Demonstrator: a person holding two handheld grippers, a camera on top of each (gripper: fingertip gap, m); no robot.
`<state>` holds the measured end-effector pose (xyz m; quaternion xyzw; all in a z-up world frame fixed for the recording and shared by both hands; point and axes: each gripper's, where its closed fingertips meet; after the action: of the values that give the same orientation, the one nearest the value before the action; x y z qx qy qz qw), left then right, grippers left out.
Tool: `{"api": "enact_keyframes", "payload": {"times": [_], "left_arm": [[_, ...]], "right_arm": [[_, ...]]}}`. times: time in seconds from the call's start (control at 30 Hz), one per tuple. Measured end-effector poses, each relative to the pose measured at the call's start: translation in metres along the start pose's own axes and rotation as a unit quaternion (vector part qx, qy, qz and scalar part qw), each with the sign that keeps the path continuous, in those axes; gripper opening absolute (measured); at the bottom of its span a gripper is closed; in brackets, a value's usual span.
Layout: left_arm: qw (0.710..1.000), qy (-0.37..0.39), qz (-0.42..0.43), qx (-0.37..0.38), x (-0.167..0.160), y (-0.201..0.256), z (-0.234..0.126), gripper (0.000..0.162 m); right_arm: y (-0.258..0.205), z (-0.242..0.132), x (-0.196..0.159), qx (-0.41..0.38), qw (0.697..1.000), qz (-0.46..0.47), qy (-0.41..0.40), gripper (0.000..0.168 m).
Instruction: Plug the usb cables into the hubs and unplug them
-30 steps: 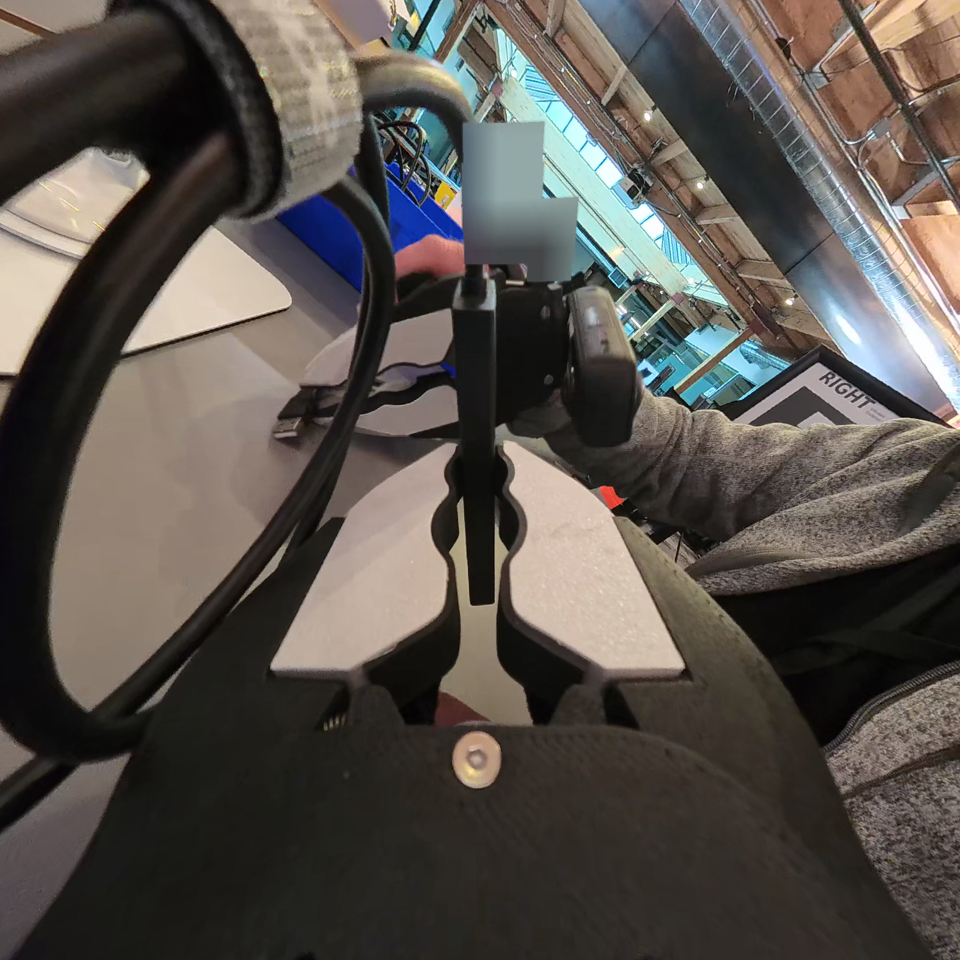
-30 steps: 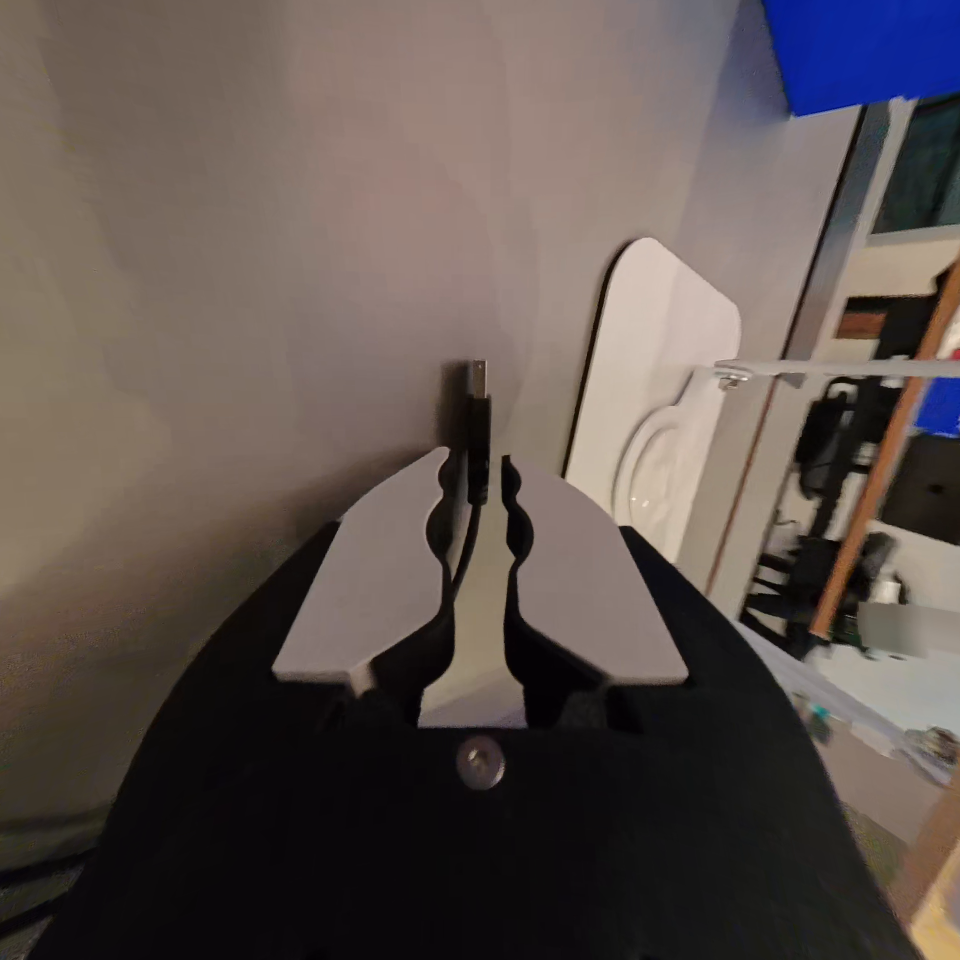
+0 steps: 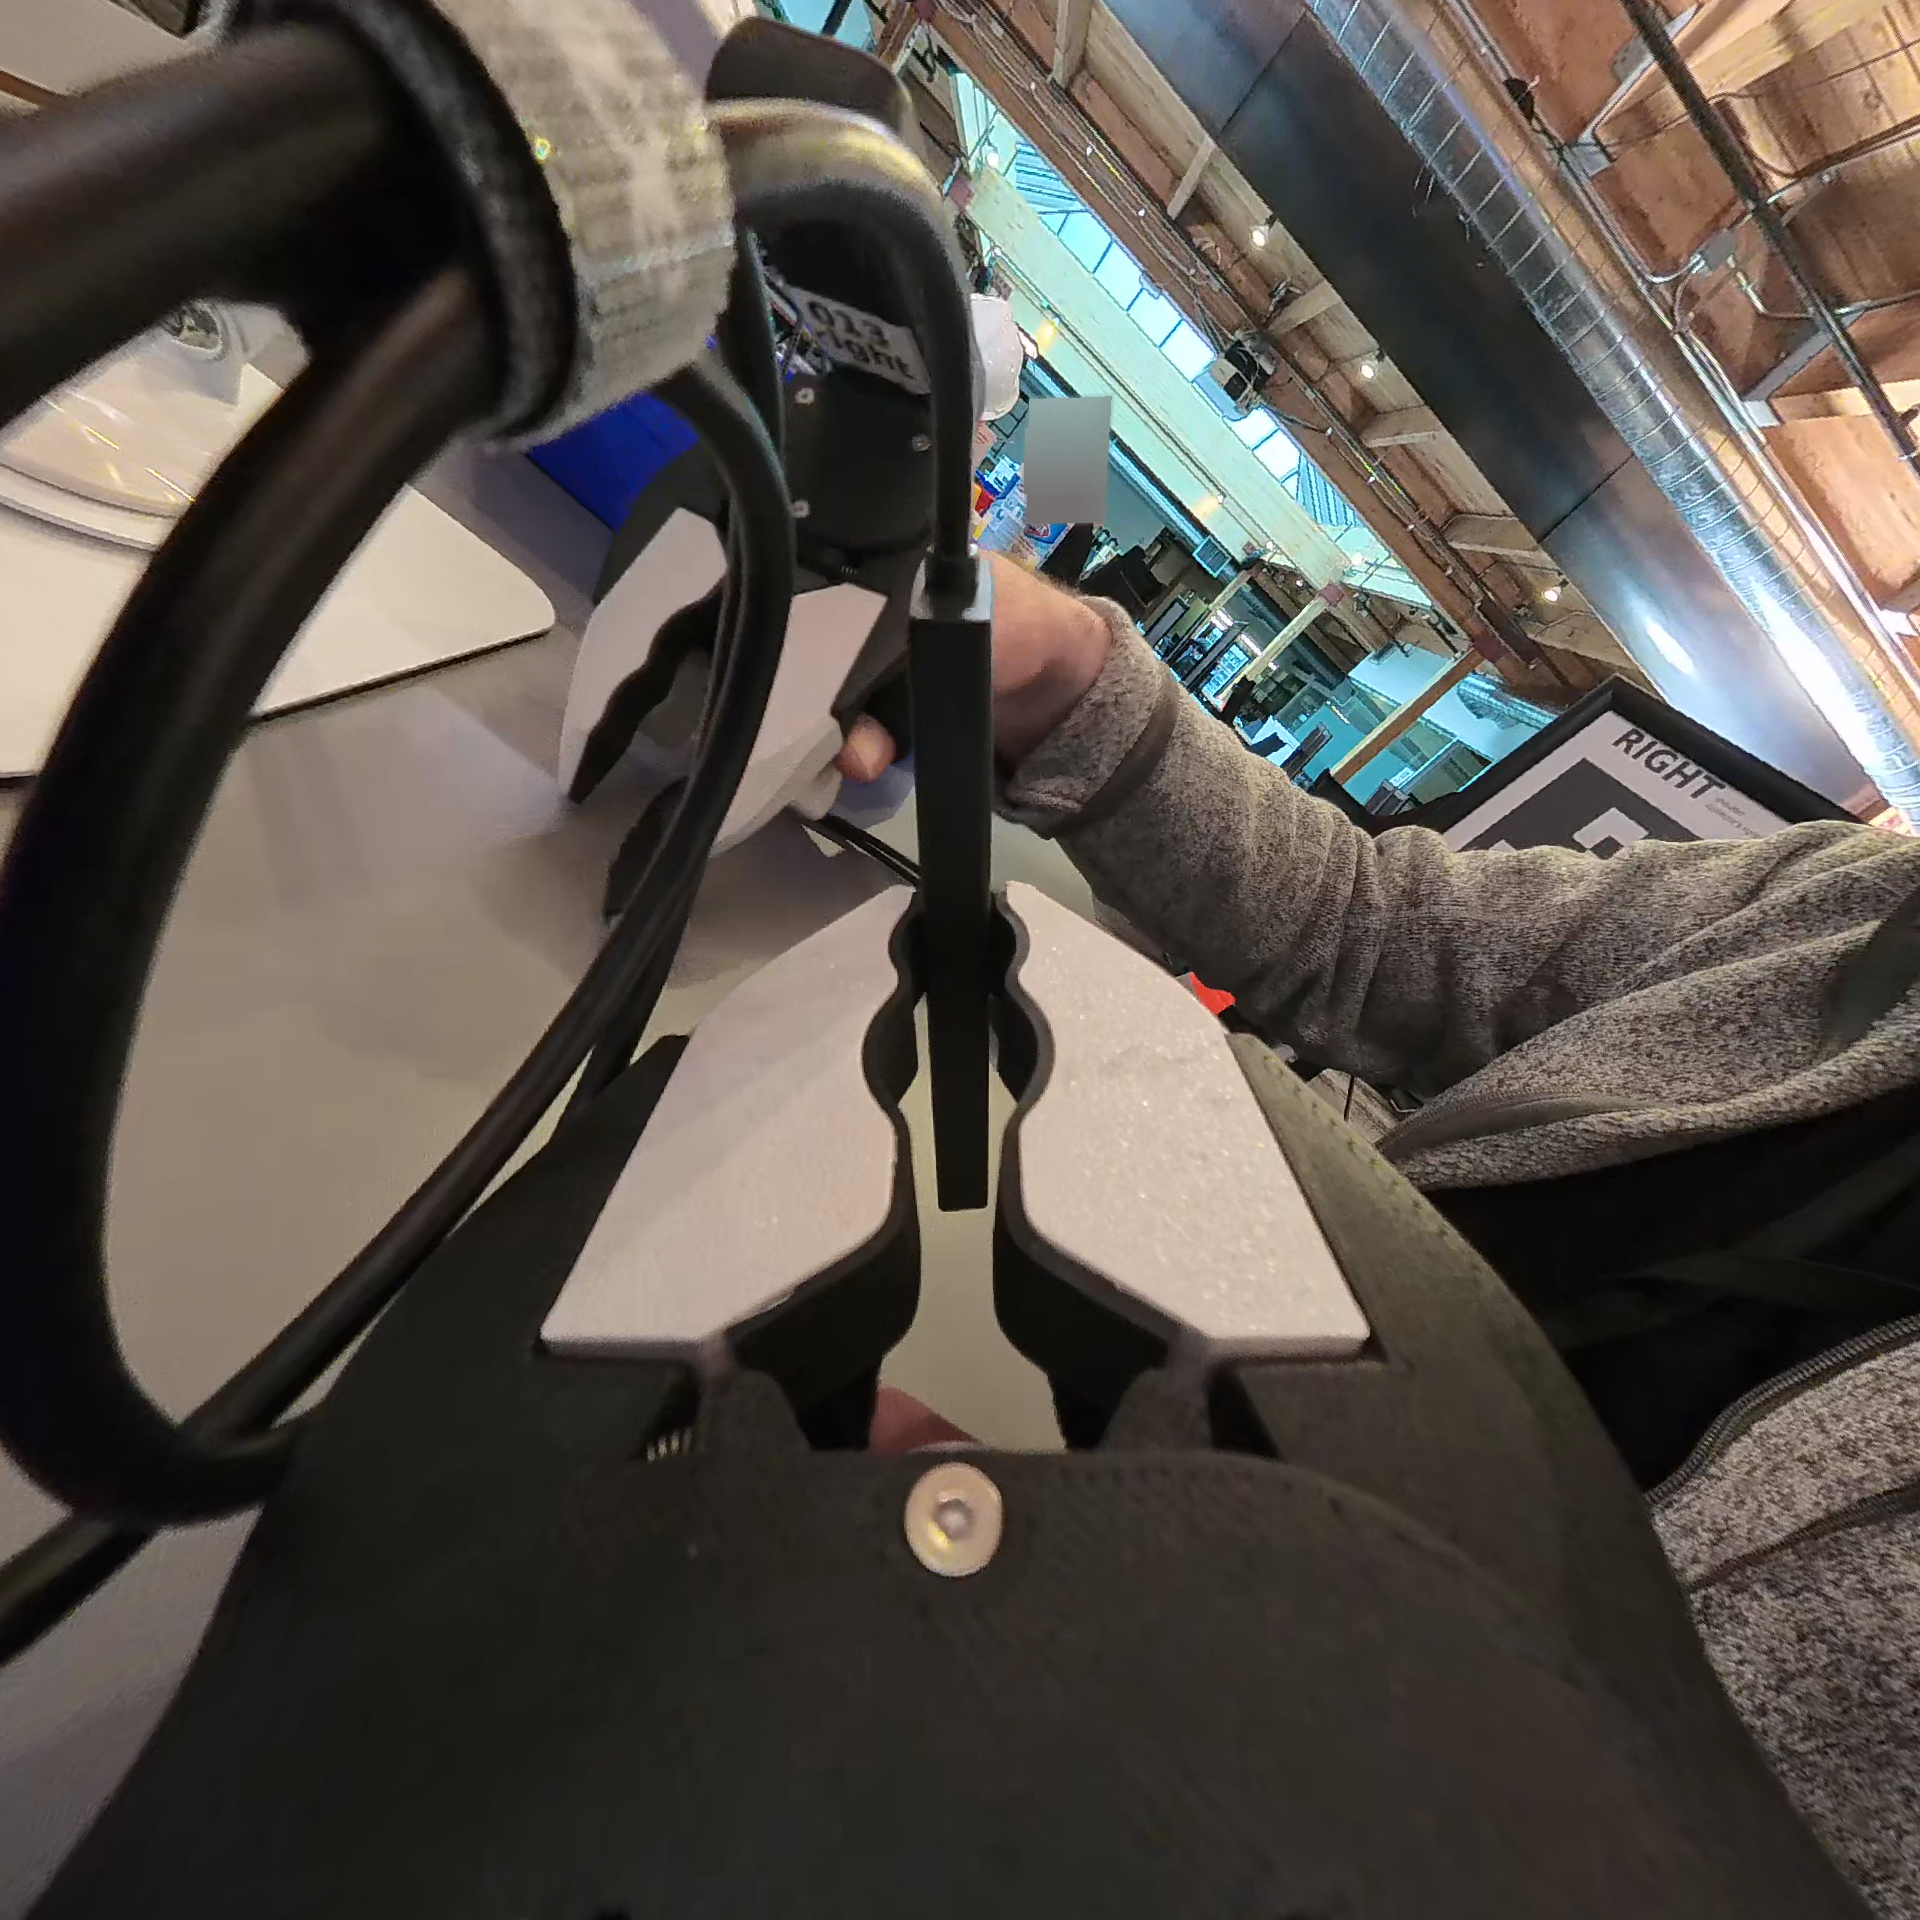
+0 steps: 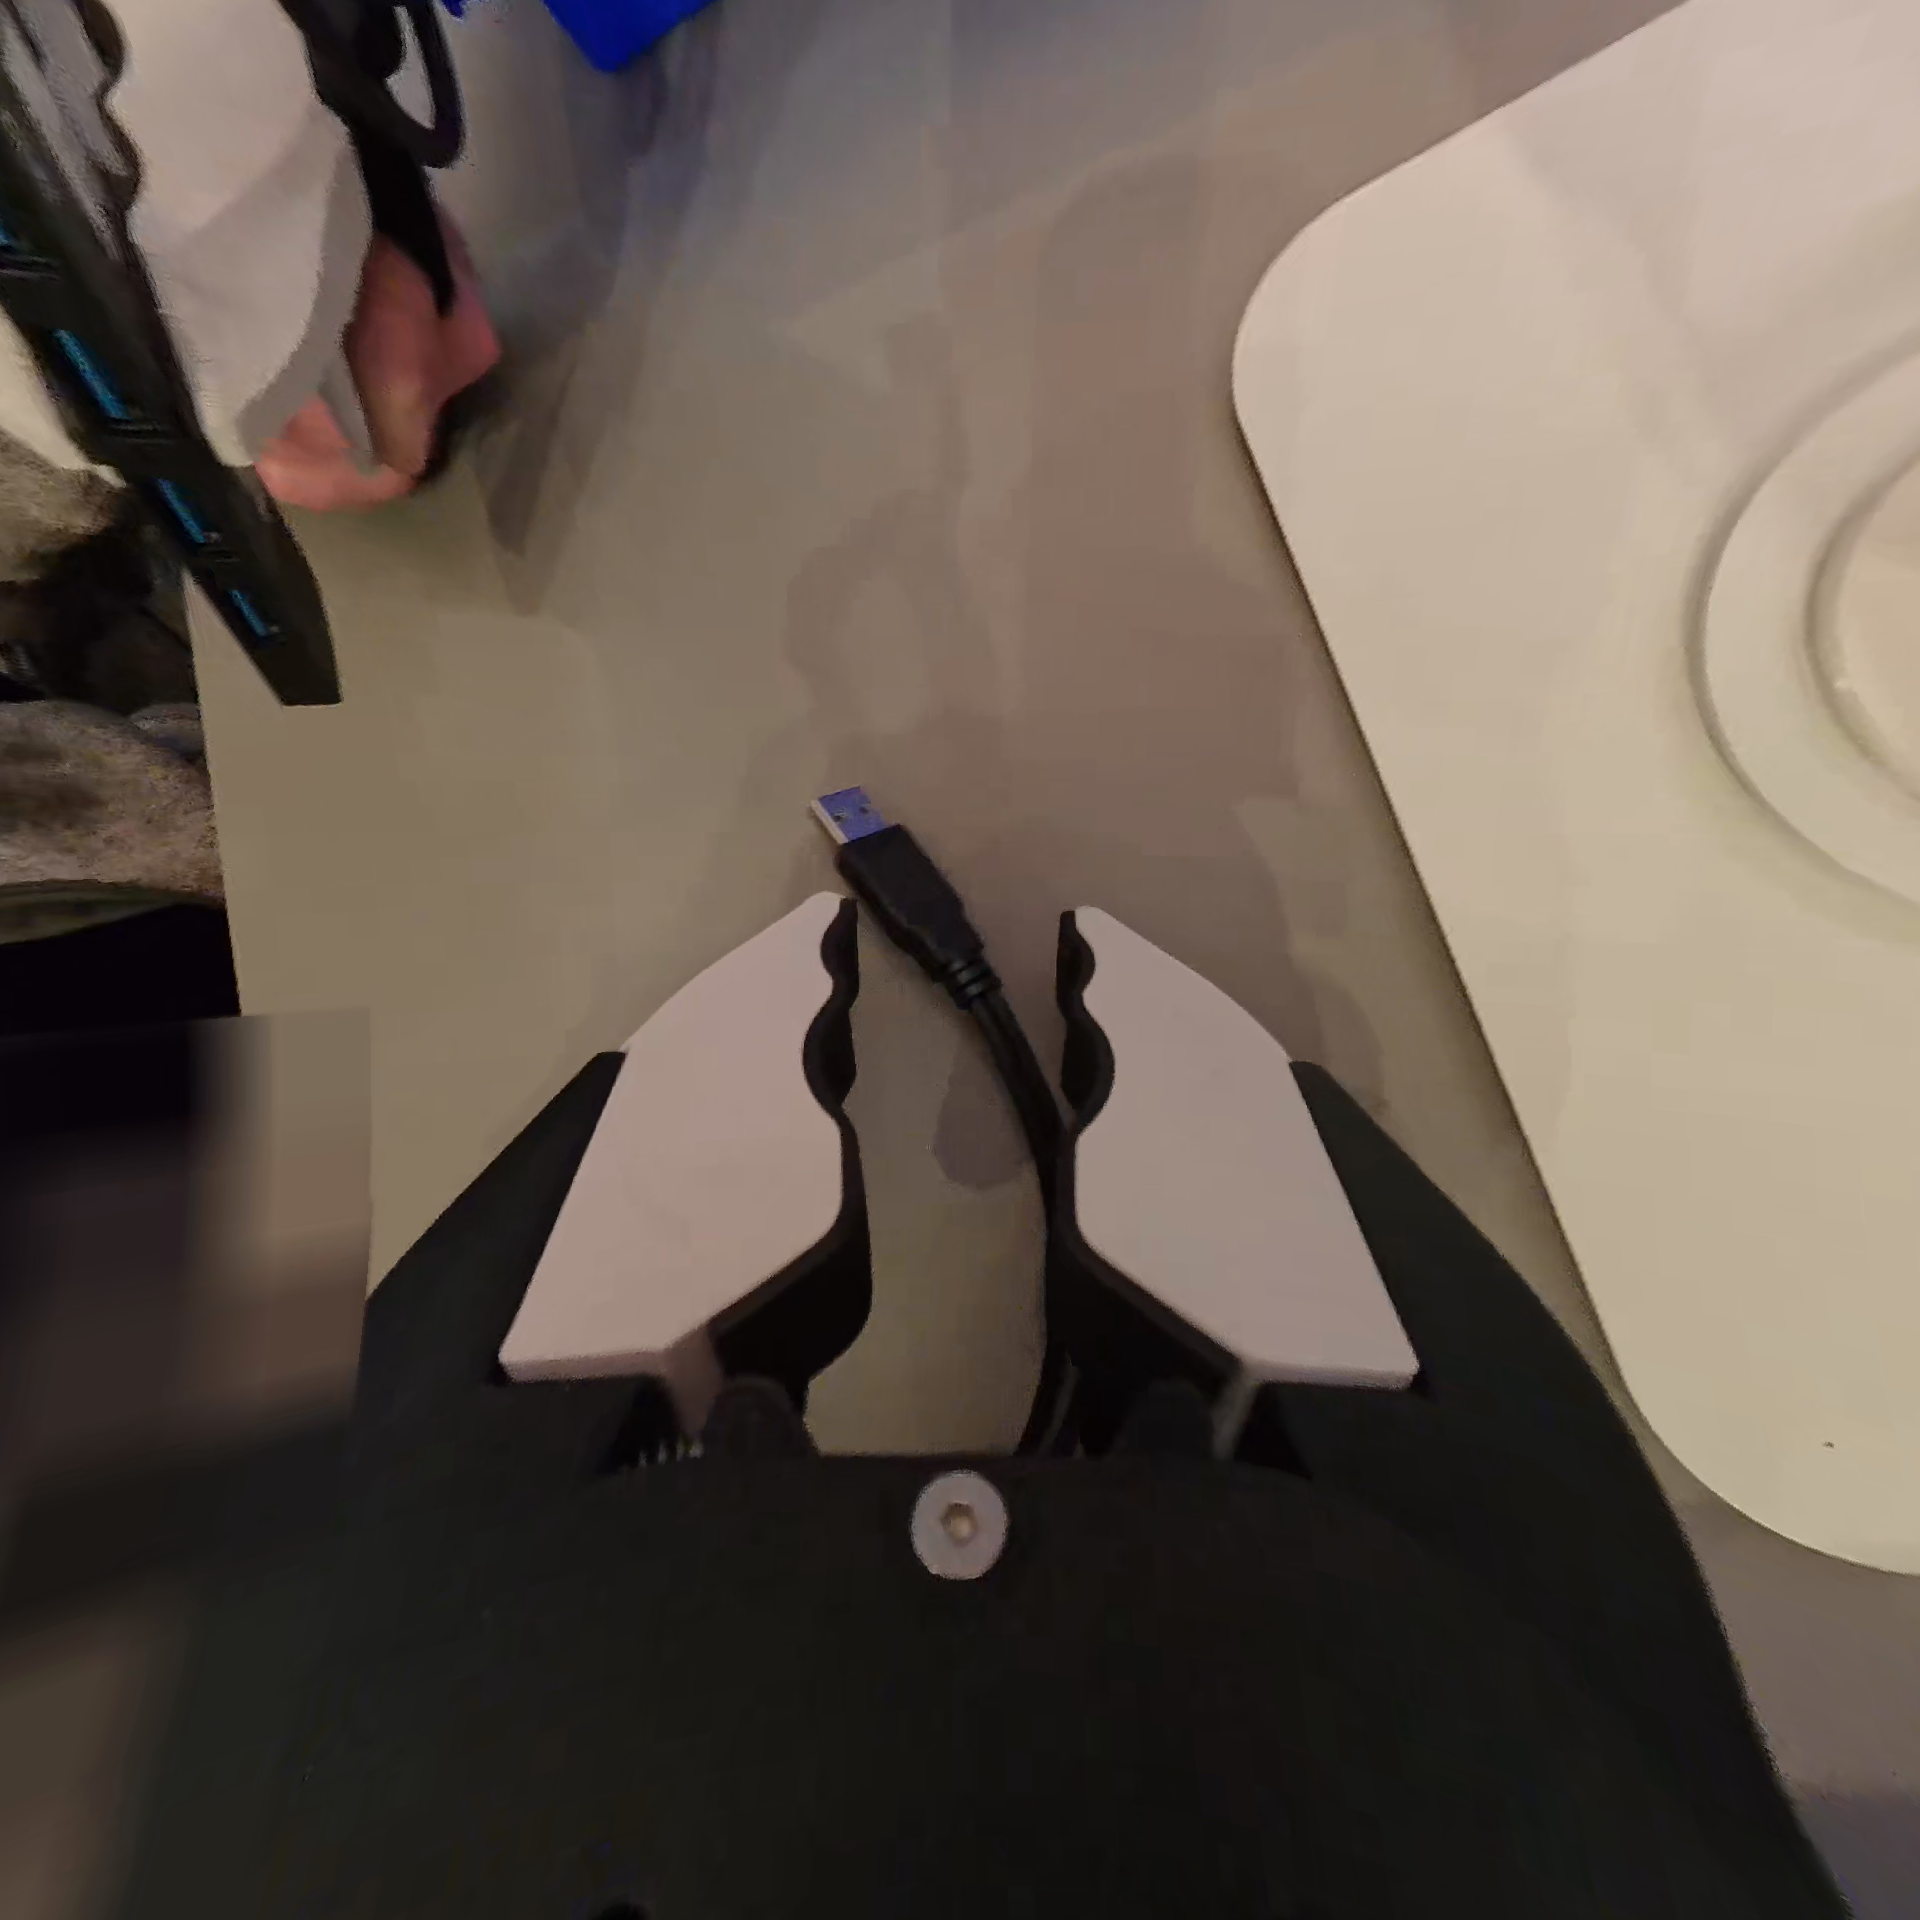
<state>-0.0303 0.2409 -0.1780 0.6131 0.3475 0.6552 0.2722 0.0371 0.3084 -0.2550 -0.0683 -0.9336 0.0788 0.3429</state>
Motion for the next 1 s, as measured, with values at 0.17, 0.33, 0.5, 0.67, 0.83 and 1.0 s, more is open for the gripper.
{"api": "enact_keyframes", "payload": {"times": [0.17, 0.33, 0.5, 0.67, 0.83, 1.0], "left_arm": [[1.0, -0.003, 0.002, 0.001, -0.001, 0.0, 0.001, 0.01], [1.0, -0.003, 0.002, 0.001, -0.001, 0.0, 0.0, 0.01], [1.0, -0.004, 0.003, -0.001, -0.001, 0.001, 0.001, 0.01], [1.0, -0.003, 0.002, -0.002, -0.001, 0.001, 0.001, 0.01], [1.0, 0.005, 0.004, -0.002, 0.001, 0.002, 0.0, 0.01], [1.0, 0.017, -0.002, -0.006, 0.006, 0.003, -0.002, 0.01]], "right_arm": [[0.0, 0.004, -0.007, -0.006, 1.0, -0.005, -0.027, 0.027], [-0.002, -0.008, 0.011, 0.035, 0.998, 0.036, 0.05, 0.028], [-0.001, 0.002, 0.004, -0.005, 0.999, -0.036, 0.001, 0.034], [0.001, 0.013, -0.003, -0.054, 0.99, -0.118, -0.048, 0.02], [-0.006, 0.017, 0.0, -0.066, 0.983, -0.168, -0.032, 0.012], [-0.006, 0.006, 0.011, -0.161, 0.956, -0.246, -0.009, 0.009]]}}
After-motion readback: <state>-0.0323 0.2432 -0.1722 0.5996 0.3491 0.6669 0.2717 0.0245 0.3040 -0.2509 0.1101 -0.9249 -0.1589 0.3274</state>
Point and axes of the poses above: each gripper's, where its closed fingertips meet, z out along the fingers, x out of its top, y = z × x across the jaws, and after that the axes turned 13 degrees about -z, right-handed
